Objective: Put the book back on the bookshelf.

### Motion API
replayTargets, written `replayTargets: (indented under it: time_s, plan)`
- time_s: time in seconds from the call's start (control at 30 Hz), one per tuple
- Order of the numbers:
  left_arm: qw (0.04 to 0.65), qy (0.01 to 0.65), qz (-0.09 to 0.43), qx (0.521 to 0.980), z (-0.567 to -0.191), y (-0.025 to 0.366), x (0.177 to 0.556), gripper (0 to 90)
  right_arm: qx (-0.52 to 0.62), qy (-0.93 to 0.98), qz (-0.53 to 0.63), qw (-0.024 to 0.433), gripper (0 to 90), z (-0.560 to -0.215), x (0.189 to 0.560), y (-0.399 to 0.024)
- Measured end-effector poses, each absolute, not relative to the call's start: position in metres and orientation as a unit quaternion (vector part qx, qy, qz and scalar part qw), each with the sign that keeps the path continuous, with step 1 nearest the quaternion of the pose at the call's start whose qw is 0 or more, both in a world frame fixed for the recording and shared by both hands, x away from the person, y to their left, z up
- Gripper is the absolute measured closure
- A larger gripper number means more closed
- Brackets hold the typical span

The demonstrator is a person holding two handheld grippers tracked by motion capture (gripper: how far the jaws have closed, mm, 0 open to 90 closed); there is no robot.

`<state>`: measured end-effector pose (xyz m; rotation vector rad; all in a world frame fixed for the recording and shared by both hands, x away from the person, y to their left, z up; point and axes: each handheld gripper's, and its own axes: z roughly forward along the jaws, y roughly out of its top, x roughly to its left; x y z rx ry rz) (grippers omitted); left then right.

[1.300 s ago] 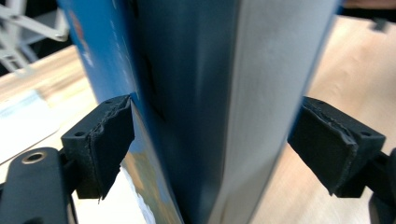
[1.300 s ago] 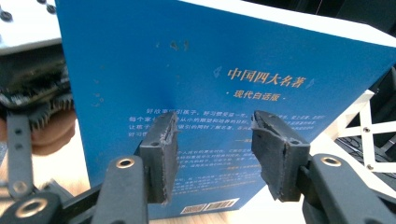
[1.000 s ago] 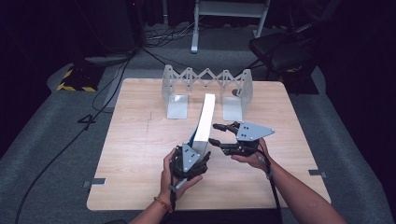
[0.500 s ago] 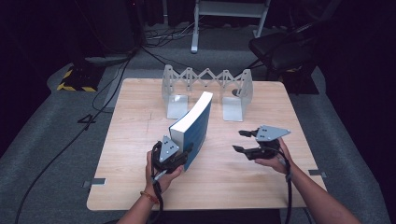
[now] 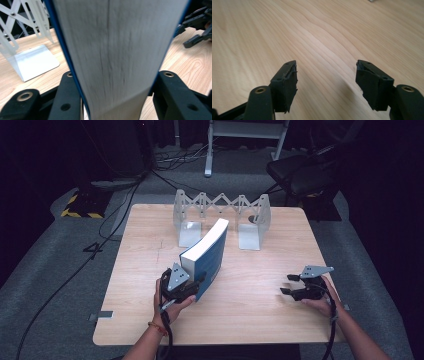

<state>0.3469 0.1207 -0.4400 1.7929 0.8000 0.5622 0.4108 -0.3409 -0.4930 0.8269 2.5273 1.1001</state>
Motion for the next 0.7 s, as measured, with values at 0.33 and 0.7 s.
replayTargets:
  time_s: [0.33,0.7]
  plan:
    - [0.538,0.326,0.205,0.75,-0.435,0.123,0.357,58.3,0.31,0.857,0.386,0.143,30.0,-0.503,0.417,-0.358]
    - [0.553,0.294,0.163,0.763,-0.433,0.111,0.362,59.7,0.326,0.852,0.381,0.149,25.5,-0.504,0.42,-0.355]
